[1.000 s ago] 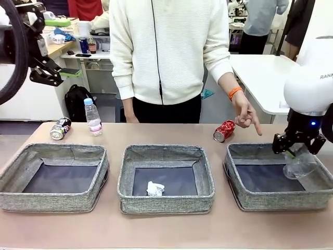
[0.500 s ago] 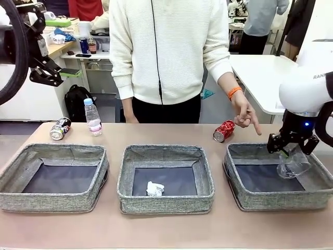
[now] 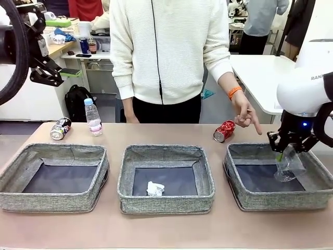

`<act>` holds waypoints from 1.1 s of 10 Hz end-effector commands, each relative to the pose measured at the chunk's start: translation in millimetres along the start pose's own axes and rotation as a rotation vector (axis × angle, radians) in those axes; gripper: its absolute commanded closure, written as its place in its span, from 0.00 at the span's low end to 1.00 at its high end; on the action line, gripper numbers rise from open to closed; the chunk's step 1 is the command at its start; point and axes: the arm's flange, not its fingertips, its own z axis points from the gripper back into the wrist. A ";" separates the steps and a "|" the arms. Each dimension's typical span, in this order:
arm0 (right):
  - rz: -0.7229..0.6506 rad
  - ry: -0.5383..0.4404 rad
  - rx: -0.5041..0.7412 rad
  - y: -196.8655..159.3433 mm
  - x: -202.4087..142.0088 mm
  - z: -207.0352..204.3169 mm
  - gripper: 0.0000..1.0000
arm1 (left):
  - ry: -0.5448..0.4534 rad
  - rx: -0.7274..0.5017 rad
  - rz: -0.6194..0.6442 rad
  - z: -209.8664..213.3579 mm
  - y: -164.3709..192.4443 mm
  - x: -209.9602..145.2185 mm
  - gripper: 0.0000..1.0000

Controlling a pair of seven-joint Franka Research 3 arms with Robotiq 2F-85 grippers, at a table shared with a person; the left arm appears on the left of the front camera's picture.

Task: Sort the waste into the appropriate baskets.
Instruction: Place the picked waste into the Fabric basket indicated by the person.

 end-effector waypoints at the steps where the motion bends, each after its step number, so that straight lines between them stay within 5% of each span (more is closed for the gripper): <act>1: -0.015 -0.011 -0.009 3.2 4.8 1.0 0.00 | 0.015 0.004 -0.021 2.4 0.7 -1.7 0.00; 11: 0.005 0.001 0.081 3.3 -6.7 25.4 0.00 | 0.015 0.004 -0.021 2.4 0.7 -1.7 0.00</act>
